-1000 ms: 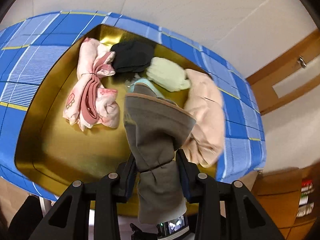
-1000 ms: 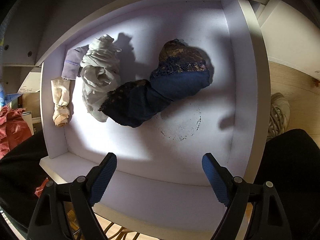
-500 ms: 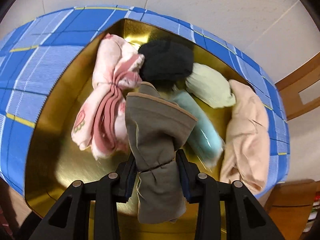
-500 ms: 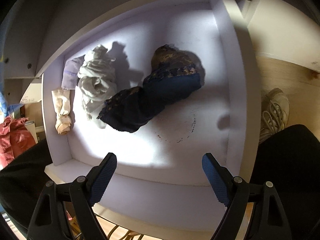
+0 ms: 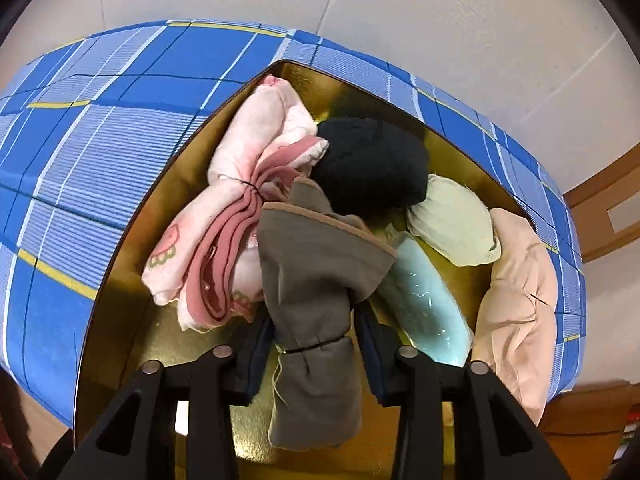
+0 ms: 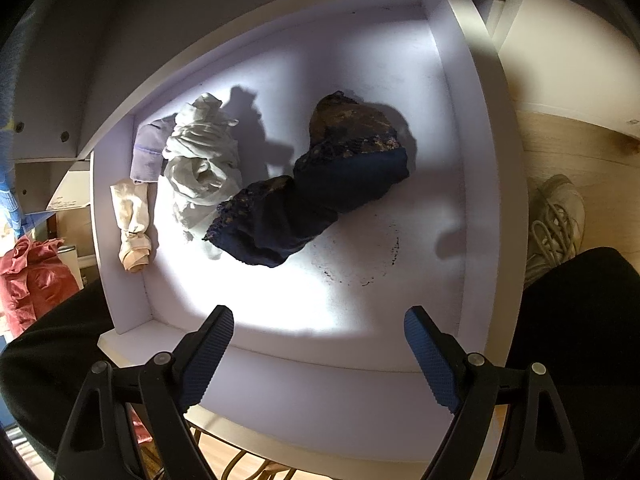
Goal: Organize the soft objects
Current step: 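Lower the sage green item into the gold tray and open the left gripper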
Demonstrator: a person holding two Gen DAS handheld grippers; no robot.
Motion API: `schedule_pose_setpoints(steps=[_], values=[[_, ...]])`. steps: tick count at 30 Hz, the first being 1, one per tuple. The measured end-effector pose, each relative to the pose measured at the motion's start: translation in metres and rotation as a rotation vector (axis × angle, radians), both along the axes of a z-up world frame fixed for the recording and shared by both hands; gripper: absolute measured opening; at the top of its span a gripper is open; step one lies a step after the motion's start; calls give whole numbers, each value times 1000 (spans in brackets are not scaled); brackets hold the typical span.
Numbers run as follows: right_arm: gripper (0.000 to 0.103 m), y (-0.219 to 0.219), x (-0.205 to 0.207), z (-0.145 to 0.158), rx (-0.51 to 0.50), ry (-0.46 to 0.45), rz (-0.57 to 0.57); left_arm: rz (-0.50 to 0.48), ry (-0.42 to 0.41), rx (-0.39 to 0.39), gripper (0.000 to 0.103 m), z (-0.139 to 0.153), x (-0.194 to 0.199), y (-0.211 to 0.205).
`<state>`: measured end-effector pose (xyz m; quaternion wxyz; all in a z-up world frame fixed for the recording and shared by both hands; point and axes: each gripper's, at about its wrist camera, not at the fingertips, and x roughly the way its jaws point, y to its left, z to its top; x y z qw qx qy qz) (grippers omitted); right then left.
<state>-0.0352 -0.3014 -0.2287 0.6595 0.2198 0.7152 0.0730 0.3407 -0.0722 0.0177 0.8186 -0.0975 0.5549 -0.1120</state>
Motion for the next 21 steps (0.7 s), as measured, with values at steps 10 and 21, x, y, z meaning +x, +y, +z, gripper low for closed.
schedule_pose_setpoints(steps=[10, 21], values=[[88, 2, 1, 0, 1, -5, 3, -89, -64, 47, 46, 6, -14, -25], [88, 3, 3, 4, 9, -21, 5, -121, -111, 168, 63, 9, -6, -33]])
